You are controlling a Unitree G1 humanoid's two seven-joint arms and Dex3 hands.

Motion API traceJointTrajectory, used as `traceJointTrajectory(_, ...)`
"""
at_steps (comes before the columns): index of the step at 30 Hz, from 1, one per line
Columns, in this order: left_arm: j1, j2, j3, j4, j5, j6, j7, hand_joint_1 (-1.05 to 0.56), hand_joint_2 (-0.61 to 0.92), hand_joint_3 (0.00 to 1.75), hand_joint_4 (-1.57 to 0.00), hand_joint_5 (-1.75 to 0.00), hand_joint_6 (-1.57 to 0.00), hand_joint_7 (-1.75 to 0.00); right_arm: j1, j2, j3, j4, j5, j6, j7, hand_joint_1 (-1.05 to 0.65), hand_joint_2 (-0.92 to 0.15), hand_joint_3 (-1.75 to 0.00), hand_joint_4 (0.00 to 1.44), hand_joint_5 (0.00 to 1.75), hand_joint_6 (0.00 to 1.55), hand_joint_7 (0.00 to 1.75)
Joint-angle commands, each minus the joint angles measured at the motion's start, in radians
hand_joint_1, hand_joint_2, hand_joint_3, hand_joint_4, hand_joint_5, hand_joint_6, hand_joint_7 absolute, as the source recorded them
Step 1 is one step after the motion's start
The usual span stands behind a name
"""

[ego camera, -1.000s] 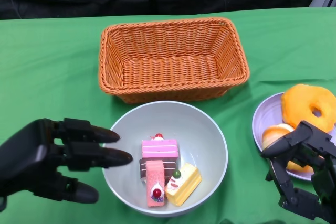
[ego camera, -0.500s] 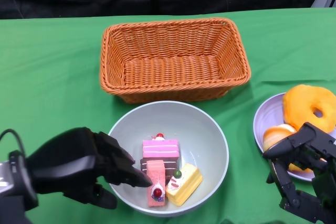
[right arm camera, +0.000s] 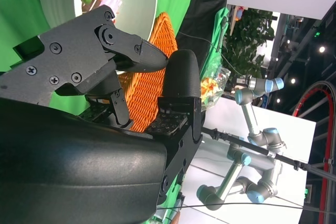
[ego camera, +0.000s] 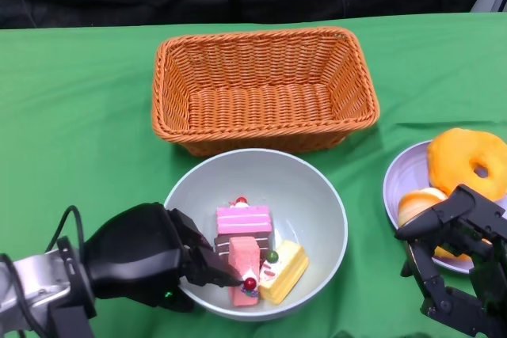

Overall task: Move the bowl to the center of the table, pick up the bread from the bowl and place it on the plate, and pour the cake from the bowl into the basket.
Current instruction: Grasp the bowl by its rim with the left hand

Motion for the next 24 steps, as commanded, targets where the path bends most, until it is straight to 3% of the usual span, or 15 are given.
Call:
traceJointTrajectory(1,-0.018,0.016,-0.071,0.027,-0.011,0.05,0.023,-0.34,0.86,0.01,-0.98,-0.02,-0.91,-0.01,0.005,0.002,-0.002,-0.007,0.007,-0.006,-0.001,-0.14,-0.61,-0.86,0.66,1.64,0.63,1.37)
traceJointTrajectory(7,-0.058,0.0,-0.181,0.095,-0.035,0.091,0.111,-0.3,0.86,0.01,-1.01,-0.02,-0.95,-0.02,0.004,0.0,0.0,-0.007,0.009,-0.008,0.002,-0.13,-0.6,-0.89,0.66,1.64,0.63,1.37)
traceJointTrajectory(13,-0.113,-0.025,-0.278,0.219,-0.047,0.073,0.237,-0.26,0.81,0.0,-1.28,-0.14,-1.2,-0.1,0.003,0.001,0.003,-0.005,0.005,-0.009,0.0,-0.12,-0.59,-0.91,0.66,1.64,0.63,1.37)
traceJointTrajectory(14,-0.119,-0.028,-0.291,0.237,-0.05,0.07,0.259,-0.22,0.85,0.0,-1.13,-0.69,-1.14,-0.4,0.003,0.001,0.003,-0.004,0.004,-0.009,0.0,-0.12,-0.59,-0.91,0.66,1.64,0.63,1.37)
traceJointTrajectory(15,-0.125,-0.031,-0.303,0.254,-0.052,0.066,0.284,-0.19,0.88,0.01,-0.92,-1.27,-0.93,-0.94,0.003,0.002,0.004,-0.003,0.004,-0.011,-0.001,-0.12,-0.59,-0.92,0.67,1.64,0.63,1.37)
traceJointTrajectory(16,-0.13,-0.032,-0.315,0.269,-0.055,0.063,0.304,-0.16,0.9,0.01,-0.84,-1.5,-0.78,-1.3,0.003,0.002,0.004,-0.002,0.004,-0.012,-0.001,-0.12,-0.59,-0.92,0.67,1.64,0.63,1.37)
traceJointTrajectory(18,-0.14,-0.032,-0.33,0.294,-0.07,0.045,0.323,-0.16,0.92,0.03,-0.76,-1.7,-0.61,-1.65,0.004,0.003,0.005,0.0,0.003,-0.015,-0.001,-0.12,-0.58,-0.92,0.67,1.64,0.63,1.36)
traceJointTrajectory(19,-0.144,-0.032,-0.336,0.304,-0.078,0.036,0.327,-0.16,0.92,0.04,-0.75,-1.72,-0.58,-1.7,0.004,0.003,0.005,0.001,0.002,-0.016,-0.002,-0.12,-0.58,-0.92,0.67,1.64,0.63,1.36)
traceJointTrajectory(24,-0.151,-0.024,-0.335,0.324,-0.142,-0.042,0.331,-0.18,0.91,0.07,-0.73,-1.75,-0.57,-1.67,0.005,0.004,0.005,0.003,-0.007,-0.017,-0.008,-0.11,-0.58,-0.92,0.66,1.63,0.64,1.36)
